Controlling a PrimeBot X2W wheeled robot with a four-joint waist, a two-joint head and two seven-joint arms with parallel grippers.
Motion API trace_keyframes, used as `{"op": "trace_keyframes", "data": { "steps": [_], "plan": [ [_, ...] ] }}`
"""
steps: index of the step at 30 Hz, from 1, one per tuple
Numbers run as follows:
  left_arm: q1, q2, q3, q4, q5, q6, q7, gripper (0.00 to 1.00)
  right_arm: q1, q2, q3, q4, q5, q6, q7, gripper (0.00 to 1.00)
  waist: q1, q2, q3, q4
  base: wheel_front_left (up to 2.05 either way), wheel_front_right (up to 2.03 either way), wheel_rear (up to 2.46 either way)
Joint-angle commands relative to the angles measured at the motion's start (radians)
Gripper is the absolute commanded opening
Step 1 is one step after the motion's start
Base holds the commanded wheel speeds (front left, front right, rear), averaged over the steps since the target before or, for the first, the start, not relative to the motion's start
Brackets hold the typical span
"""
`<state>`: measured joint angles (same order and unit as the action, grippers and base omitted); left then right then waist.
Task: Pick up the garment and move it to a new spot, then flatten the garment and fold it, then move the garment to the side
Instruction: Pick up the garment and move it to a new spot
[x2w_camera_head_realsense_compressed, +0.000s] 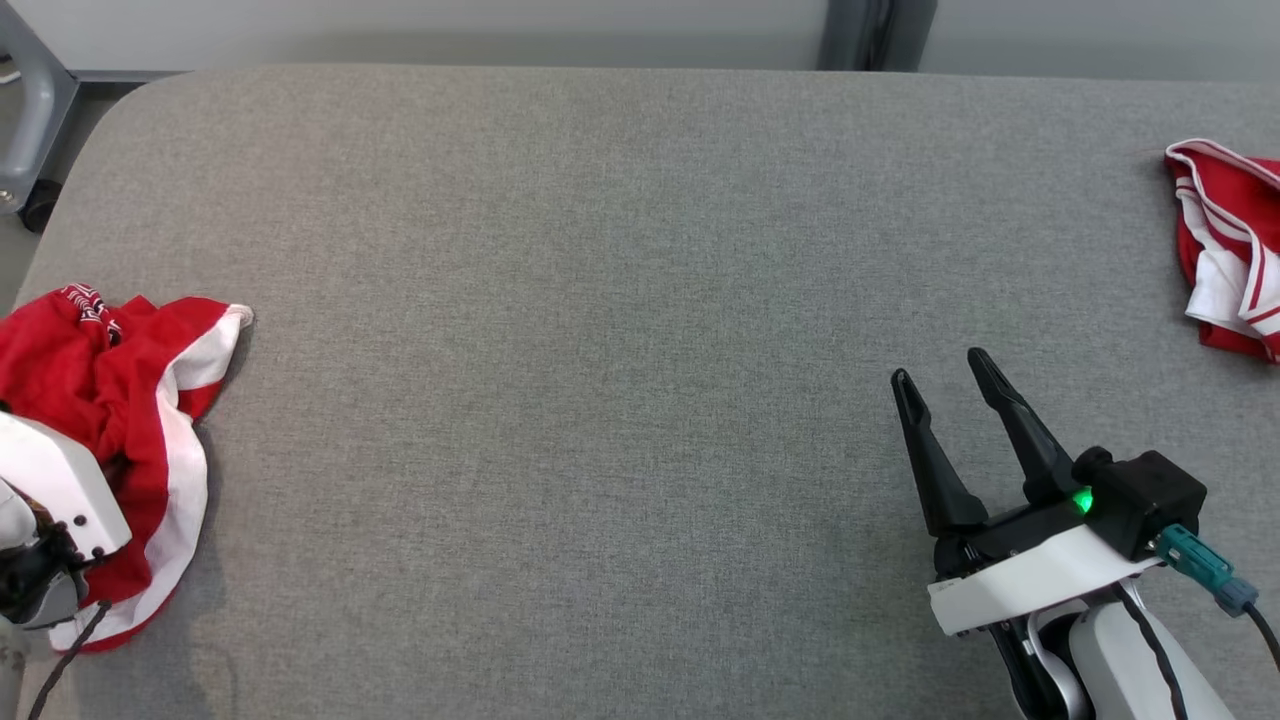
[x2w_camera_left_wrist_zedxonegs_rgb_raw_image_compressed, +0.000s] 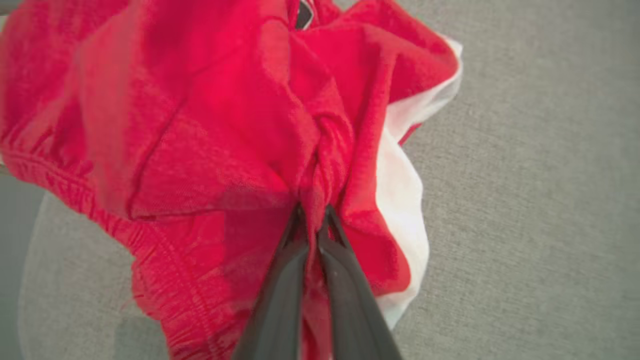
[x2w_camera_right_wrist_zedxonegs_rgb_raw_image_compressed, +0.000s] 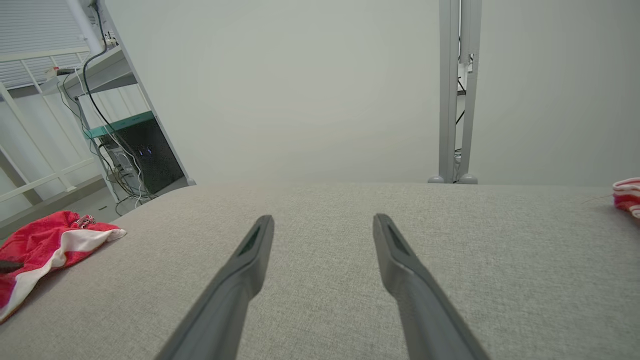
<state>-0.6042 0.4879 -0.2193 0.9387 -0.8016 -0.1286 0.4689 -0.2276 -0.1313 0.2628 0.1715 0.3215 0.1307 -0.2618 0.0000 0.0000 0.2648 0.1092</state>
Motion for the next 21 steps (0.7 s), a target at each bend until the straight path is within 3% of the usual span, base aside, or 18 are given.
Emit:
{"op": "trace_keyframes", "data": {
  "steps": [1, 8, 15, 21],
  "plan": [
    [-0.019, 0.017, -0.022, -0.026, 0.006, -0.003, -0.025, 0.00, 0.003, 0.000, -0.007, 0.001, 0.004, 0.000, -0.004, 1.00, 0.0000, 0.0000, -0.020, 0.001, 0.00, 0.00, 0.00],
    [-0.054, 0.082, -0.143, -0.170, 0.023, -0.003, -0.076, 0.00, 0.033, 0.019, -0.012, 0.007, 0.020, 0.000, -0.004, 1.00, 0.0000, 0.0000, -0.109, -0.020, 0.00, 0.00, 0.00],
    [-0.089, 0.127, -0.281, -0.406, 0.023, -0.003, -0.065, 0.00, 0.064, 0.035, -0.018, 0.006, 0.032, 0.000, -0.004, 1.00, 0.0000, 0.0000, -0.188, -0.100, 0.00, 0.00, 0.00],
    [-0.109, 0.115, -0.358, -0.589, 0.005, -0.003, -0.041, 0.00, 0.074, 0.041, -0.024, 0.001, 0.037, 0.000, -0.004, 1.00, 0.0000, 0.0000, -0.213, -0.184, 0.00, 0.00, 0.00]
  ]
}}
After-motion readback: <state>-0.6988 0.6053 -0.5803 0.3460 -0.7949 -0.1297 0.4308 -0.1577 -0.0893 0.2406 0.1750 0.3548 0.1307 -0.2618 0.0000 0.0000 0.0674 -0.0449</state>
